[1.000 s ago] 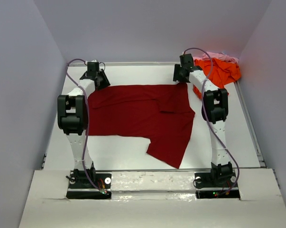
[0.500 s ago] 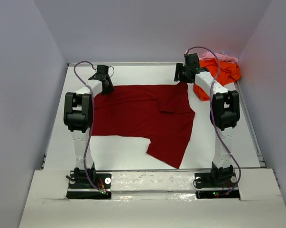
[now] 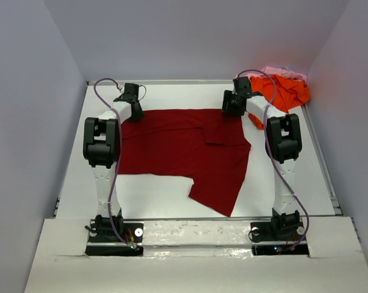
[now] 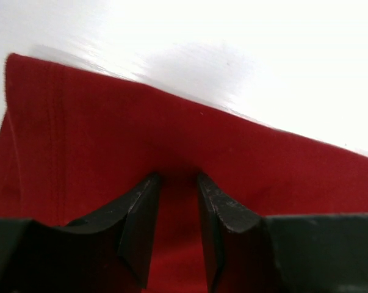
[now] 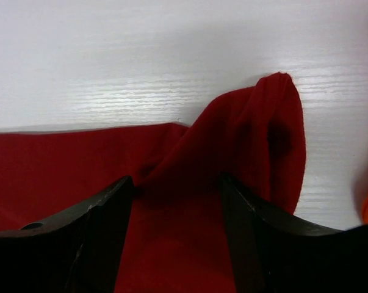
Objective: Fold and stack the t-shirts
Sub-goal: Fold the tshirt
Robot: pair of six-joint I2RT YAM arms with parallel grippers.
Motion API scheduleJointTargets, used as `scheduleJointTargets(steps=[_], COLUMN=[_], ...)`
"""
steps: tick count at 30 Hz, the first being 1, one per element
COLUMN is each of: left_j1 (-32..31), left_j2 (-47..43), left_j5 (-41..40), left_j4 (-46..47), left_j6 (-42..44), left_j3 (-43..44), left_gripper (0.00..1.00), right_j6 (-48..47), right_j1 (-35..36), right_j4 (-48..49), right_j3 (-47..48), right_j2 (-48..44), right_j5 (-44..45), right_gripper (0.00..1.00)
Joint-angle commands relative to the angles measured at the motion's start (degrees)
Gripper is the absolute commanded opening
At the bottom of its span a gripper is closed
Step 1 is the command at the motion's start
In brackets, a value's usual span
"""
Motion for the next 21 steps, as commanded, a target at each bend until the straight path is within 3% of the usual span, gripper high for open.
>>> scheduleJointTargets(steps=[1, 5, 21], left_j1=[2.8, 6.1, 8.5], left_j2=[0.4, 0.9, 3.9], left_j5=[-0.9, 1.1, 0.4], left_j4=[-1.9, -2.1, -3.3], left_j6=[-0.4, -1.2, -1.7], left_j3=[2.5, 2.9, 7.5], left_gripper=[0.43, 0.43, 0.41], right_j6=[0.7, 0.5, -0.9], right_j1=[0.1, 0.1, -2.1], right_j4=[-0.7, -2.4, -8.1], right_j3=[3.1, 6.1, 25.0], right_j2=[2.1, 4.3, 15.1], right_j5=[1.6, 4.2, 5.2], right_gripper=[0.65, 0.65, 0.67])
